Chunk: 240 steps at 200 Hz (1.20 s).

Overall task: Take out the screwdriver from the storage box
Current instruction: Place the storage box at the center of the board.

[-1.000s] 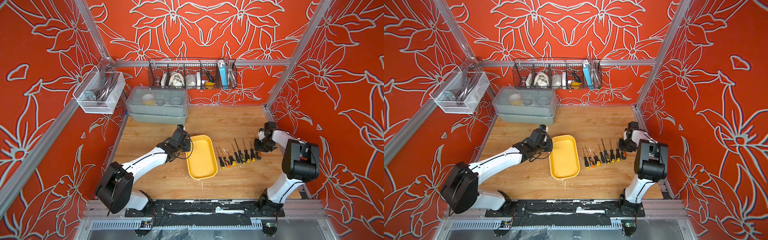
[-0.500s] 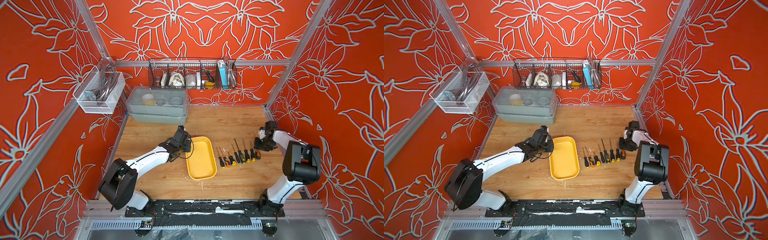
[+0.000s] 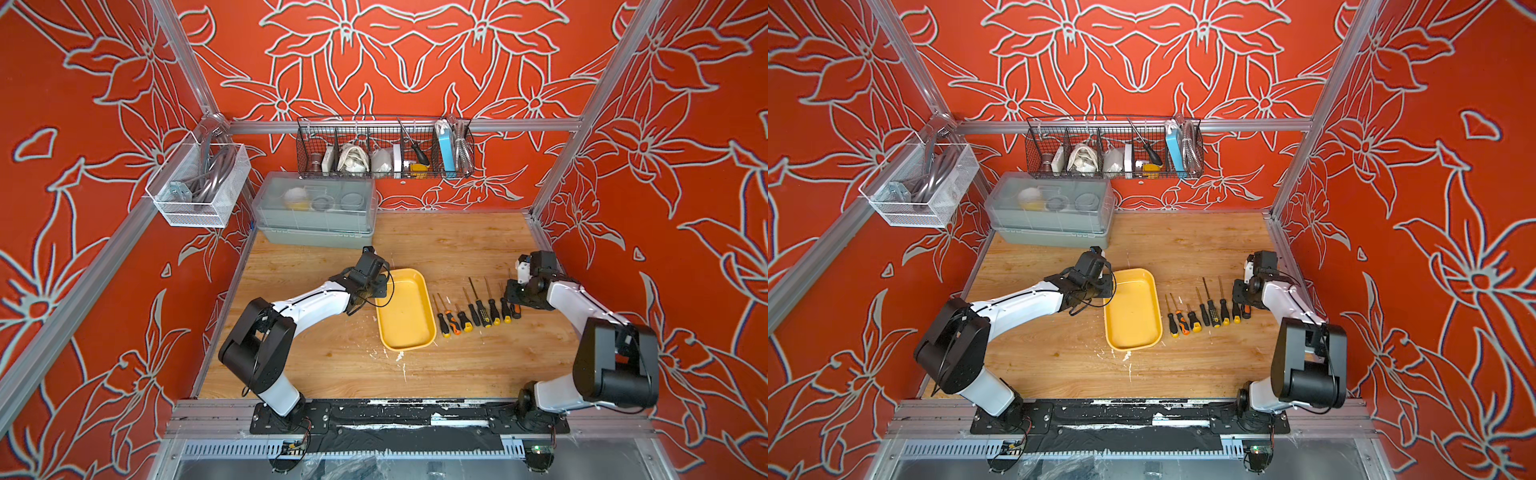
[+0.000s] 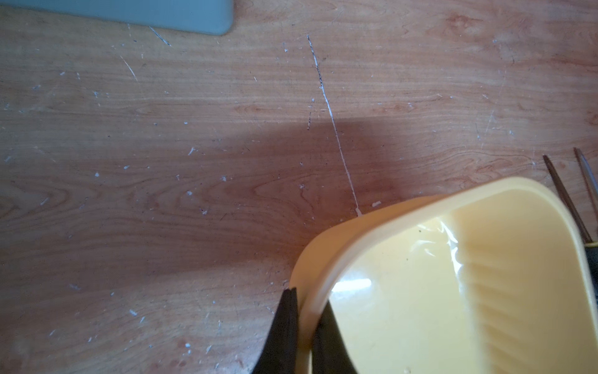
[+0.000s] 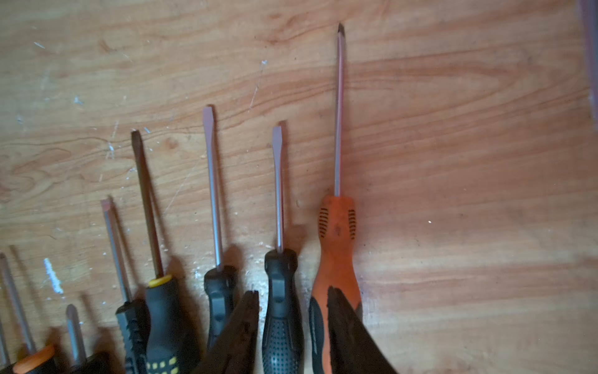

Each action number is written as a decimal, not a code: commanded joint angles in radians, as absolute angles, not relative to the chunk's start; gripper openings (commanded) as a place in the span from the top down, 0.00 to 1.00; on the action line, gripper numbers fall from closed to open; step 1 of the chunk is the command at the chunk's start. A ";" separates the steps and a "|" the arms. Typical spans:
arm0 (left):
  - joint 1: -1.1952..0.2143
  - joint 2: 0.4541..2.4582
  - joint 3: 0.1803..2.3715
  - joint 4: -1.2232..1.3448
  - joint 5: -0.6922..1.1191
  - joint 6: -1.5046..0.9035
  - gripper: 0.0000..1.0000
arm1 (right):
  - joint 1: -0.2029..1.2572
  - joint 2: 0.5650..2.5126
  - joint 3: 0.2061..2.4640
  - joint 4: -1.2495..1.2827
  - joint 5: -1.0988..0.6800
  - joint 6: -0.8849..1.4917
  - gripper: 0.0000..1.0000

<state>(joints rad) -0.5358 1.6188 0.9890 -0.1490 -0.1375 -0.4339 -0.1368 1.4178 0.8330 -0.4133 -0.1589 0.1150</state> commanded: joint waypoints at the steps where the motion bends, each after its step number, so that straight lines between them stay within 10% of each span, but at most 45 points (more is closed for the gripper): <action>1: -0.531 1.651 1.007 -0.167 -0.179 -0.409 1.00 | -0.128 1.347 0.805 -0.350 -0.165 0.135 0.61; 136: -0.531 1.718 1.063 -0.225 -0.221 -0.393 0.71 | -0.112 1.109 0.683 -0.225 -0.233 0.135 0.47; 166: -0.531 1.649 1.087 -0.266 -0.240 -0.369 0.53 | -0.112 1.083 0.670 -0.202 -0.240 0.129 0.35; 182: -0.532 1.595 1.094 -0.298 -0.245 -0.360 0.40 | -0.112 1.068 0.665 -0.191 -0.250 0.130 0.01; 219: -0.535 1.426 1.040 -0.349 -0.250 -0.361 0.03 | -0.112 1.047 0.649 -0.173 -0.234 0.144 0.00; 240: -0.535 1.341 0.996 -0.401 -0.327 -0.392 0.01 | -0.112 1.012 0.639 -0.170 -0.203 0.154 0.01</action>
<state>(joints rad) -0.5358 1.4216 1.0492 -0.3065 -0.2440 -0.3691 -0.1207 1.0531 0.6582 -0.1852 -0.2333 0.1360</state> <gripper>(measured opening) 0.984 0.996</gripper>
